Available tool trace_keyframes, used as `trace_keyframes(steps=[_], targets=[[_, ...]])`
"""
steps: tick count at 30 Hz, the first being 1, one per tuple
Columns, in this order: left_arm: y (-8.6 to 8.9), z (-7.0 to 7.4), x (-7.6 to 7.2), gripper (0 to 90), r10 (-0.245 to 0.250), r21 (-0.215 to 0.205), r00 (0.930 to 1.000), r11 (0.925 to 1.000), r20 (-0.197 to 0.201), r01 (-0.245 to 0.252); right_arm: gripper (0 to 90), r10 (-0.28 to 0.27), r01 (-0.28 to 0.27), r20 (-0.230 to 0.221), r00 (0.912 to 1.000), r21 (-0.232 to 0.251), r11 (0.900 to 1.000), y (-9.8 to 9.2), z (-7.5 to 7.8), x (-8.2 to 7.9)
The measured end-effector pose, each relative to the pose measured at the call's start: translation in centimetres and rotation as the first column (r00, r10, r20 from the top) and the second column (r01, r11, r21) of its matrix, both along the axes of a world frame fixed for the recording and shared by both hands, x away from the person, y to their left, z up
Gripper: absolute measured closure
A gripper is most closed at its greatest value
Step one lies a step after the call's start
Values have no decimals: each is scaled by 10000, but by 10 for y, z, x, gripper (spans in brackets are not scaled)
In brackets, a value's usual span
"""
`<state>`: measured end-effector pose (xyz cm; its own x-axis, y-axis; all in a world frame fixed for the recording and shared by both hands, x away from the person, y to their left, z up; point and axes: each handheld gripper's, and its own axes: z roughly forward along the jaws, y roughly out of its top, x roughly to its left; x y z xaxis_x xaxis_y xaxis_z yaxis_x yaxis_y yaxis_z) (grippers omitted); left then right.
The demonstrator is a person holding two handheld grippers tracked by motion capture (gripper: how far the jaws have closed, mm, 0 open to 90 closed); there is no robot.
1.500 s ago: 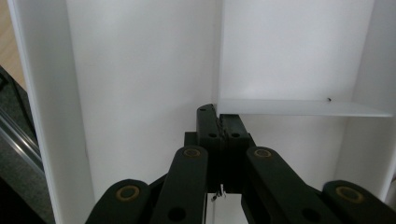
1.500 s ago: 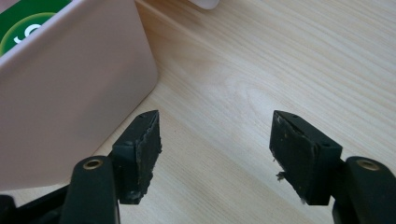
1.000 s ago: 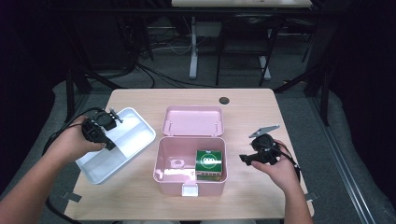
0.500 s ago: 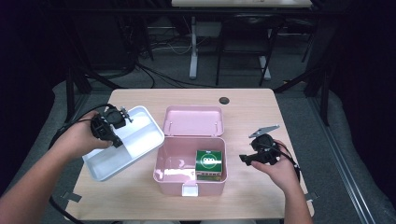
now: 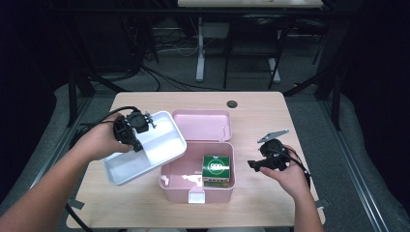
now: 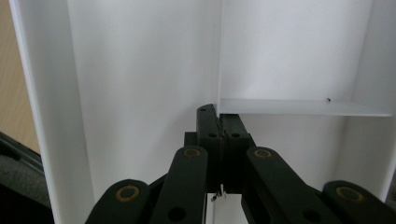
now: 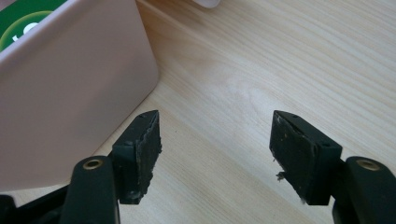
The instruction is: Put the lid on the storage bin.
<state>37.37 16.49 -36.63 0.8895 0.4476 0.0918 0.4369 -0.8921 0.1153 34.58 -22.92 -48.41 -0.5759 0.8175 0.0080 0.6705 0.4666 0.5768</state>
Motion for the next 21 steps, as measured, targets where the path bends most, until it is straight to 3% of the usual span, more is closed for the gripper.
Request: trace_keyframes(steps=[4, 6, 10, 15, 18, 19, 21], targets=[[-20, -2, 0, 892, -509, 20, 9987, 9987, -33, 509, 334, 2, -2, 8, 10000, -11, 10000, -1, 0, 0], [-33, -5, 0, 892, -969, 151, 9953, 9952, -59, 969, 334, 53, -53, -2, 10000, 35, 10000, -1, 0, 0], [-47, -8, -1, 892, -1382, 190, 9904, 9902, -62, 1383, 334, 35, -35, 50, 10000, 52, 10000, -1, 0, 0], [-69, -12, -3, 892, -2168, 194, 9762, 9760, -104, 2170, 334, 16, -16, 2, 10000, 78, 10000, -2, 0, 0], [-74, -13, -4, 892, -2312, 186, 9729, 9727, -72, 2313, 334, 9, -9, 23, 10000, 61, 10000, -3, 0, 1], [-79, -13, -4, 892, -2551, 279, 9669, 9665, -50, 2552, 334, 28, -28, 17, 10000, 82, 10000, -3, 0, 1], [-84, -15, -5, 892, -2719, 309, 9623, 9618, -85, 2721, 334, 2, -2, 46, 10000, 83, 10000, -3, 0, 1]])
